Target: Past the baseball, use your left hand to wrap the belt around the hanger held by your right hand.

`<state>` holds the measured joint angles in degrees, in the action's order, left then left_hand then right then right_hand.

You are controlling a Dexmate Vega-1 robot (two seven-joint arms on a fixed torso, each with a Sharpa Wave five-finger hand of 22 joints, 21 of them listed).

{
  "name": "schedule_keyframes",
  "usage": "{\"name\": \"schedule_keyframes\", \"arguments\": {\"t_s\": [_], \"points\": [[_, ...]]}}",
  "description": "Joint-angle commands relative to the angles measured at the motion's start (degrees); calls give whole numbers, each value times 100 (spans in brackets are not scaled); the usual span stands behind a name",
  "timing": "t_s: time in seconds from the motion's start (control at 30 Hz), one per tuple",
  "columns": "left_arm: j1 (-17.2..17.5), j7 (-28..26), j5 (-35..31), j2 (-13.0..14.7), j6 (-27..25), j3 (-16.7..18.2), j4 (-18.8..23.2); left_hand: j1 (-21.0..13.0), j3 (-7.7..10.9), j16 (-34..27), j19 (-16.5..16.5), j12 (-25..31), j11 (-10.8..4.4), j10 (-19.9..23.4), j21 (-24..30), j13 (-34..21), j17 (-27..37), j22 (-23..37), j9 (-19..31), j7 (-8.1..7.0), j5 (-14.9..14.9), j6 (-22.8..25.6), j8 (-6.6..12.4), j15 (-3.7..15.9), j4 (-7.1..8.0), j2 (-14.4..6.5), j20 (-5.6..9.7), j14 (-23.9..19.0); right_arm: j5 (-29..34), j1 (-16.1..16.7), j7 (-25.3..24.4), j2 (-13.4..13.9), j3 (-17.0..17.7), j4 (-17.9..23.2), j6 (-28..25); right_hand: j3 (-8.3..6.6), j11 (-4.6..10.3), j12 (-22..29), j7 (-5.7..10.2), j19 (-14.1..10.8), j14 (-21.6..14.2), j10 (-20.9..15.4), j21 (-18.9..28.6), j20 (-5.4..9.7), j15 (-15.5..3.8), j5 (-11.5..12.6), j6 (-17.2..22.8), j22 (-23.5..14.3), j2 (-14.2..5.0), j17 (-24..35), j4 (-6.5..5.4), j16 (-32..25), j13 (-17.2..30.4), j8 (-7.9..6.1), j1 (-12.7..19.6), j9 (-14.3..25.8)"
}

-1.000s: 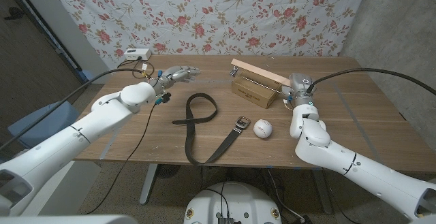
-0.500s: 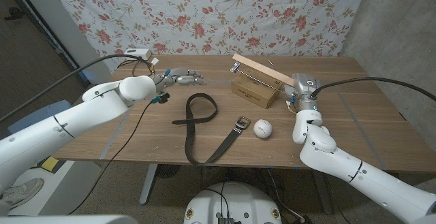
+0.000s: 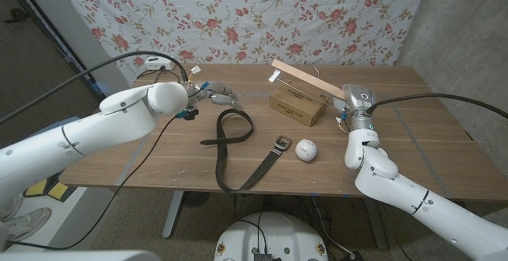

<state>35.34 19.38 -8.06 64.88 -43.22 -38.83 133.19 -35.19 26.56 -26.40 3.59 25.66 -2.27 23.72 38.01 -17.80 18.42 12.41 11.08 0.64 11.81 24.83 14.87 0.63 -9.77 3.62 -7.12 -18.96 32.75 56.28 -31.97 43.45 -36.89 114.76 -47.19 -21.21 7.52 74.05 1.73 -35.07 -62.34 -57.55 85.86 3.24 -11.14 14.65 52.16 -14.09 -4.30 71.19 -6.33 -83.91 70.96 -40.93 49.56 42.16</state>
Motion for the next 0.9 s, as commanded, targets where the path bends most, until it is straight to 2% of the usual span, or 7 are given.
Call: {"name": "schedule_keyframes", "arguments": {"t_s": [0.03,0.13,0.37,0.63,0.8,0.9], "points": [[-992,1516,-1970,-271,-914,-1249,309,-160,-61,-114,73,167,-26,163,49,-94,79,29,30,19,46,274,66,18,19,-7,-9,-157,-69,32,-92,-2,178,-151,305,-28,244,86,-1,21,39,-217,48,477,-96,30,25,14,-557,23,-35,-232,17,-55,-517,25],[-1147,1894,-2577,-393,-992,-1548,277,-273,-92,-184,111,251,-52,203,66,-153,135,30,43,-10,54,469,112,52,22,-27,29,-214,-81,26,-114,-20,205,-188,354,-38,247,138,-2,12,45,-212,78,474,-96,34,38,31,-557,22,-37,-280,16,-64,-517,4],[-1309,2851,-4059,-755,-997,-2012,89,-361,-124,-235,125,307,-66,198,75,-205,190,33,53,-73,54,463,88,65,27,-42,47,-222,-95,11,-157,-48,237,-278,470,-50,247,221,-4,25,60,-199,115,482,-95,39,40,59,-551,21,-41,-352,15,-81,-521,-15],[-1056,3707,-5175,-1219,-645,-1943,-257,-385,-193,-295,126,383,-88,214,82,-266,256,37,63,-64,42,462,55,74,69,-47,51,-227,-130,6,-184,-59,274,-350,605,-63,246,300,-9,40,77,-187,146,484,-93,43,47,83,-546,19,-42,-411,15,-107,-523,-22],[-875,4309,-6242,-1562,-280,-1912,-483,-417,-251,-368,181,494,-112,319,110,-326,318,41,72,-81,32,561,58,101,92,-69,66,-271,-163,9,-194,-84,281,-419,662,-70,242,357,-14,53,89,-172,167,483,-93,45,43,101,-542,19,-43,-449,14,-123,-526,-27],[-729,4633,-6662,-1832,32,-1795,-655,-432,-284,-427,206,543,-115,347,124,-359,353,44,76,-71,25,622,62,117,104,-80,63,-339,-191,29,-214,-69,299,-445,739,-73,241,377,-11,61,94,-168,173,479,-93,46,35,107,-542,19,-44,-460,14,-128,-527,-25]]}}
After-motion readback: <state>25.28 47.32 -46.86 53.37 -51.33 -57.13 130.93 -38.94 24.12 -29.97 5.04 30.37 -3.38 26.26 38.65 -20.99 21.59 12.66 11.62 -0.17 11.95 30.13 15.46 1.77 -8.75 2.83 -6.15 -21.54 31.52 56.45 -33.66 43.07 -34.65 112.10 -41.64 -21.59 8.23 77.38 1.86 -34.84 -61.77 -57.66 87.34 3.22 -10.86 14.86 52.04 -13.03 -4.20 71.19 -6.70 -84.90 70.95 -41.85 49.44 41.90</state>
